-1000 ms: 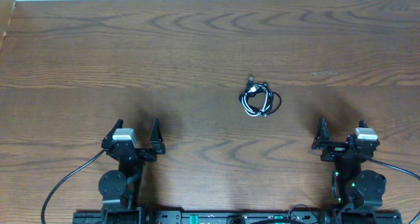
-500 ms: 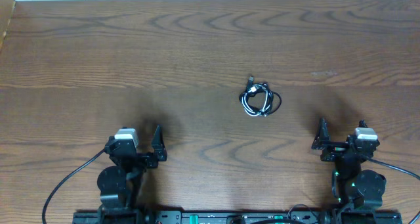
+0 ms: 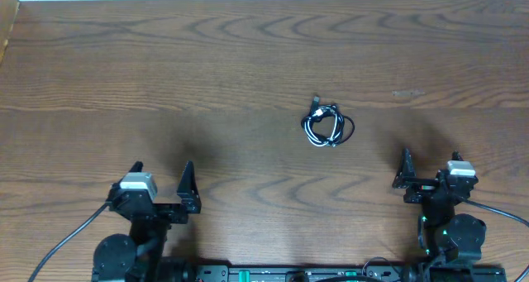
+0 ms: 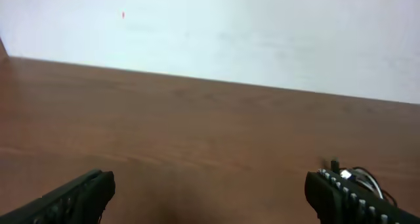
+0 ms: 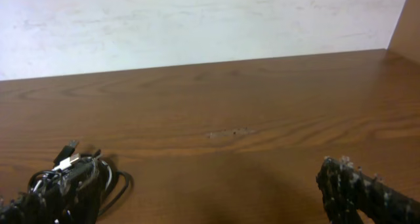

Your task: Untangle cables

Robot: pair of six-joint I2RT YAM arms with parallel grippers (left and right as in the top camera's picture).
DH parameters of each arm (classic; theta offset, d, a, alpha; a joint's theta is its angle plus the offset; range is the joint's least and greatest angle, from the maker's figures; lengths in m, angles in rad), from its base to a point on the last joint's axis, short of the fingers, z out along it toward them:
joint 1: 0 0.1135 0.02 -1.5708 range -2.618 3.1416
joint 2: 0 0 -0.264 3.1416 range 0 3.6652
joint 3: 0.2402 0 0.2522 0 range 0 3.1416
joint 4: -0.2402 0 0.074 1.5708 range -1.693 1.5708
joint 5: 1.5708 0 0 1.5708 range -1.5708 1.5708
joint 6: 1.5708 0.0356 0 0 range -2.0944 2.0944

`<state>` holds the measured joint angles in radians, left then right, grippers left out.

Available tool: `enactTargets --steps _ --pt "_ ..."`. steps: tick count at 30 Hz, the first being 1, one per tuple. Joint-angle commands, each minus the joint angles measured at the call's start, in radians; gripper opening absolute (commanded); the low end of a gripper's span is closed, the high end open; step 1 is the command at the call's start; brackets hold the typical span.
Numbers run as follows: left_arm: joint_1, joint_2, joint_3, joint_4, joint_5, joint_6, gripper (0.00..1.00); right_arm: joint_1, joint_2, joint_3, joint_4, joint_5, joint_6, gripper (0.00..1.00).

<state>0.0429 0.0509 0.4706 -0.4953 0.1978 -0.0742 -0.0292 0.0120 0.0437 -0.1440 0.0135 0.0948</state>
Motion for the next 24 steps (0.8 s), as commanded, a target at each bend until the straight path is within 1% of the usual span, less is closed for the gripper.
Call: enactTargets --steps 1,6,8,12,14,16,17,18,20,22,24 --pt "-0.004 0.093 0.06 -0.01 0.083 0.12 0.98 0.003 -0.005 -0.007 0.008 -0.005 -0.006 0.99" --pt "-0.004 0.298 0.142 -0.074 0.183 0.134 0.98 0.003 -0.005 -0.007 0.006 -0.005 -0.006 0.99" --pt "-0.004 0.365 0.178 -0.074 0.217 0.139 0.98 0.003 -0.005 -0.007 0.009 -0.005 -0.006 0.99" --pt "-0.005 0.456 0.248 -0.069 0.221 0.161 0.98 0.003 -0.005 -0.006 0.035 -0.077 0.011 0.99" --pt "-0.005 0.473 0.271 -0.069 0.221 0.161 0.98 0.003 -0.005 -0.006 0.074 -0.128 0.034 0.99" --pt "-0.005 0.475 0.288 -0.068 0.221 0.161 0.98 0.003 -0.006 -0.003 0.147 -0.197 0.112 0.99" --pt "-0.005 0.475 0.295 -0.068 0.221 0.161 0.98 0.003 -0.006 0.0 0.211 -0.243 0.159 0.99" --pt "-0.005 0.475 0.3 -0.068 0.222 0.161 0.98 0.003 -0.006 0.004 0.253 -0.273 0.178 0.99" --pt "-0.005 0.474 0.309 -0.069 0.223 0.16 0.98 0.003 -0.006 0.021 0.397 -0.359 0.189 0.99" --pt "-0.005 0.474 0.311 -0.072 0.239 0.16 0.98 0.003 -0.006 0.048 0.505 -0.399 0.19 0.99" --pt "-0.005 0.474 0.311 -0.073 0.261 0.16 0.98 0.003 -0.006 0.087 0.563 -0.409 0.19 0.99"
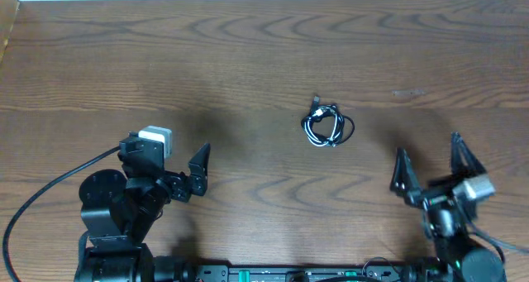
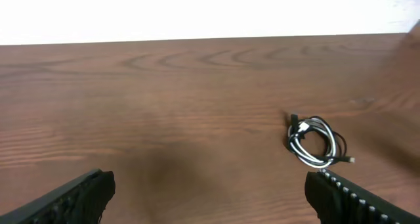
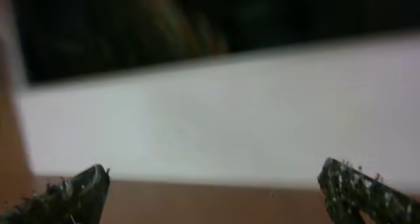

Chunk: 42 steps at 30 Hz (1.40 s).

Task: Untangle cables
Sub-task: 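Raise both arms and move grippers forward beside the cable bundle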

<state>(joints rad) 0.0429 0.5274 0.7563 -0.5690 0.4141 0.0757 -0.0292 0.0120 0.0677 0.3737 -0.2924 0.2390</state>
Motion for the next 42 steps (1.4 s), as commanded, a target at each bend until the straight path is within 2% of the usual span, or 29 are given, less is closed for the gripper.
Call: enactTargets --steps 1,5,9,14,20,24,30,33,42 --pt "-0.005 -0.002 0.026 0.001 0.05 0.01 0.98 0.003 -0.006 0.085 0.043 -0.103 0.046 0.99" --pt "-0.005 -0.002 0.026 0.001 0.05 0.01 0.98 0.003 -0.005 0.22 -0.14 -0.1 0.045 0.99" --pt "-0.005 -0.002 0.025 0.003 0.056 0.001 0.98 0.003 0.009 0.408 -0.509 0.062 0.022 0.99" --pt "-0.005 -0.002 0.025 0.0 0.076 -0.034 0.98 0.003 0.086 0.633 -0.79 0.193 -0.046 0.99" --pt "-0.005 -0.002 0.025 -0.006 0.076 -0.05 0.98 0.003 0.249 0.846 -0.96 0.2 -0.064 0.99" --pt "-0.005 -0.002 0.025 -0.01 0.076 -0.045 0.98 0.003 0.434 0.985 -1.12 0.2 -0.064 0.99" --pt "-0.005 -0.002 0.039 -0.011 0.076 -0.041 0.98 0.003 0.645 1.112 -1.281 0.2 -0.064 0.99" --pt "-0.005 -0.002 0.056 -0.014 0.1 0.012 0.98 0.003 0.74 1.167 -1.352 0.2 -0.067 0.99" --pt "-0.005 0.045 0.121 -0.023 0.084 0.055 0.98 0.003 1.007 1.295 -1.557 0.184 -0.151 0.99"
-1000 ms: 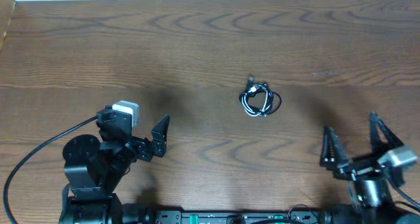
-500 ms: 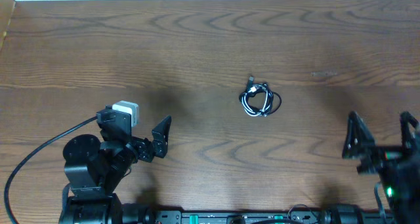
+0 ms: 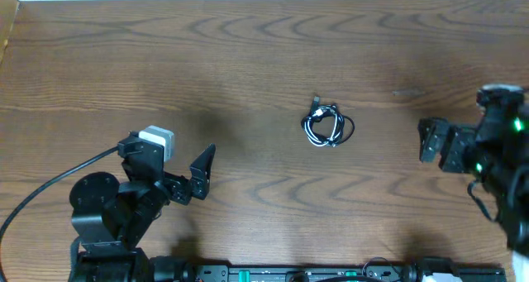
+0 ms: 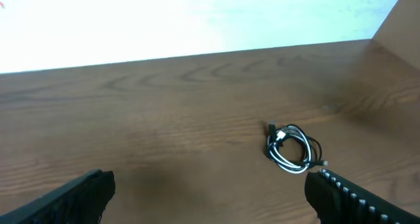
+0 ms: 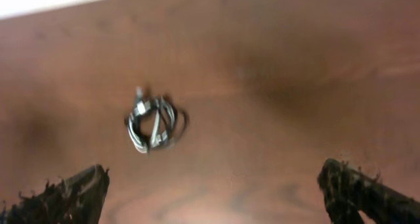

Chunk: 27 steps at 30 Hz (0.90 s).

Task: Untangle cables
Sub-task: 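Raise both arms and move grippers forward beside the cable bundle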

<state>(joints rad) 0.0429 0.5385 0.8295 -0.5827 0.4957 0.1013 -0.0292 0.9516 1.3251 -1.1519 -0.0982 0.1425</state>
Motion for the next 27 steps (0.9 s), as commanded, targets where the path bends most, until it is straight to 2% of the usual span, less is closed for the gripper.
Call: enactTargets --steps 1,8,13,16,18,21,27 --pt "-0.005 0.052 0.068 -0.027 -0.009 0.029 0.98 0.003 0.1 0.047 -0.051 -0.016 -0.055 0.99" --pt "-0.005 0.246 0.312 -0.233 -0.043 0.03 0.98 0.003 0.263 0.069 -0.107 -0.035 -0.055 0.99" --pt "-0.005 0.384 0.46 -0.365 -0.036 0.032 0.98 0.003 0.303 0.069 -0.093 -0.032 -0.054 0.99" --pt "-0.005 0.435 0.472 -0.385 0.012 0.042 0.98 0.003 0.305 0.069 -0.097 -0.032 -0.054 0.99" --pt "-0.005 0.467 0.472 -0.385 0.095 0.047 0.98 0.003 0.305 0.068 -0.115 -0.027 -0.054 0.99" --pt "-0.01 0.519 0.472 -0.386 0.248 0.123 0.98 0.003 0.305 0.068 -0.11 -0.027 -0.054 0.99" --pt "-0.077 0.575 0.471 -0.393 0.291 0.232 0.98 0.003 0.305 0.068 -0.098 -0.028 -0.054 0.99"
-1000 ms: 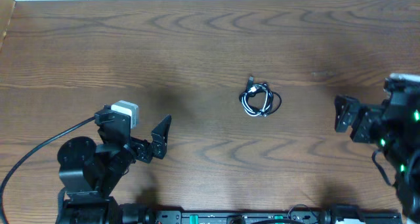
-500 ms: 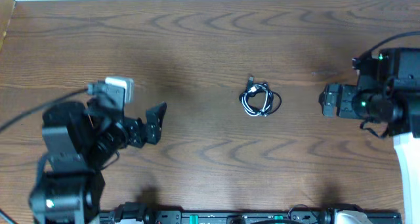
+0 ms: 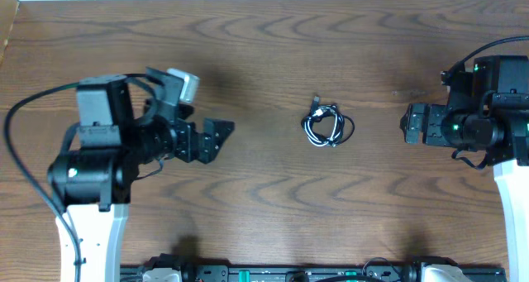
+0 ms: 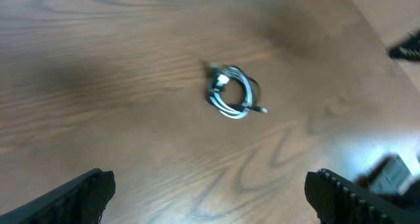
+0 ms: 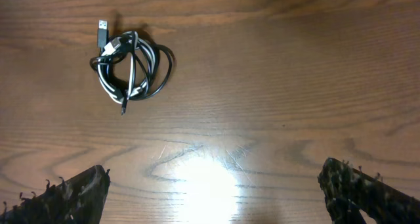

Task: Untangle cables
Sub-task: 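Raise both arms and move grippers forward beside the cable bundle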

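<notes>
A small coiled tangle of black and white cables [image 3: 327,125] with a USB plug lies on the wooden table [image 3: 264,59], right of centre. The tangle [image 4: 232,92] shows ahead of my left gripper [image 4: 209,198], which is open and empty, well to the left of it. My right gripper [image 5: 213,191] is open and empty too, raised over the table to the right of the tangle [image 5: 130,65]. In the overhead view the left gripper [image 3: 216,137] and right gripper [image 3: 411,125] flank the cables, both apart from them.
A white wall borders the table's far edge. A wooden side panel [image 3: 7,26] stands at the far left corner. The arm bases' rail [image 3: 297,274] runs along the near edge.
Both arms have risen and moved away from the near edge. The left gripper now points toward the cables from the left; the right gripper sits higher, right of them. The cables lie unmoved.
Both grippers stood open low at the near edge, the cable tangle lying mid-table. Then the left arm turned toward the tangle and the right arm lifted. Later the right arm was out at the right side. Now both hover open on either side of the untouched tangle.
</notes>
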Robot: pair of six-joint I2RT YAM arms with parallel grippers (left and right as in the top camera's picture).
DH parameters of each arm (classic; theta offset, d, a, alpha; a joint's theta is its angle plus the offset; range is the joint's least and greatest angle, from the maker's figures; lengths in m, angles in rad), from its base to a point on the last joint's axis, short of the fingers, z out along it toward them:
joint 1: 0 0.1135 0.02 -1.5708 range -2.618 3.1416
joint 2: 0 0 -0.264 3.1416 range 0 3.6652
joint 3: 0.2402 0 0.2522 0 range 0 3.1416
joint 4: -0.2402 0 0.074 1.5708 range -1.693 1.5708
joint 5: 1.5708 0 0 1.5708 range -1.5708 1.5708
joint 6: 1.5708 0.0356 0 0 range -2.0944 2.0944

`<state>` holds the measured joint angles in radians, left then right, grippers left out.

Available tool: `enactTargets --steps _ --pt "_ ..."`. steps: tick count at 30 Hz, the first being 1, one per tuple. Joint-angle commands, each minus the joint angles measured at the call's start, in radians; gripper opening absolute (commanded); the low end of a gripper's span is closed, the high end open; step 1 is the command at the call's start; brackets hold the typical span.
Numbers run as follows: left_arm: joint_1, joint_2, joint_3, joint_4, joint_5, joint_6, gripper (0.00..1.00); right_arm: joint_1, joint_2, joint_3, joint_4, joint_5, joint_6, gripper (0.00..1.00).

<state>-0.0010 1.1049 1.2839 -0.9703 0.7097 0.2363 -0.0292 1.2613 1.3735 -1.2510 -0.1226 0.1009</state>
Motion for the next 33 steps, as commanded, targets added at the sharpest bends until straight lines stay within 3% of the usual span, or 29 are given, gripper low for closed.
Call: enactTargets --steps 1,8,14,18,19,20,21,22,23,24,25,32,33 --pt "-0.049 0.014 0.016 0.002 0.077 0.104 0.98 0.003 -0.005 0.019 0.002 -0.007 -0.011 0.99" --pt "-0.088 0.068 0.016 0.083 0.079 0.087 0.98 0.005 -0.004 0.019 0.036 -0.066 -0.013 0.99" --pt "-0.088 0.16 0.016 0.135 0.031 -0.061 0.98 0.005 -0.004 0.019 0.135 -0.028 -0.013 0.99" --pt "-0.091 0.223 0.016 0.153 0.039 -0.054 0.96 0.005 -0.004 0.019 0.175 -0.025 -0.014 0.99" --pt "-0.092 0.237 0.016 0.165 0.038 -0.054 0.49 0.005 -0.004 0.019 0.182 -0.025 -0.015 0.99" --pt "-0.092 0.256 0.016 0.188 0.038 -0.054 0.24 0.005 -0.004 0.019 0.187 -0.025 -0.029 0.99" --pt "-0.092 0.267 0.016 0.206 0.038 -0.055 0.11 0.005 -0.004 0.019 0.19 -0.024 -0.033 0.99" --pt "-0.091 0.278 0.016 0.231 0.038 -0.055 0.1 0.005 -0.004 0.019 0.192 -0.025 -0.037 0.99" --pt "-0.092 0.288 0.016 0.253 0.038 -0.055 0.36 0.005 -0.004 0.019 0.195 -0.024 -0.041 0.99" --pt "-0.092 0.297 0.016 0.273 0.038 -0.055 0.8 0.005 -0.004 0.019 0.199 -0.024 -0.051 0.99" --pt "-0.091 0.311 0.016 0.302 0.037 -0.054 0.98 0.005 -0.003 0.019 0.206 -0.023 -0.073 0.99" --pt "-0.091 0.352 0.016 0.415 0.038 -0.055 0.98 0.005 0.022 0.019 0.216 0.018 -0.105 0.98" --pt "-0.091 0.352 0.016 0.423 0.038 -0.055 0.98 0.004 0.028 0.019 0.216 0.019 -0.114 0.73"
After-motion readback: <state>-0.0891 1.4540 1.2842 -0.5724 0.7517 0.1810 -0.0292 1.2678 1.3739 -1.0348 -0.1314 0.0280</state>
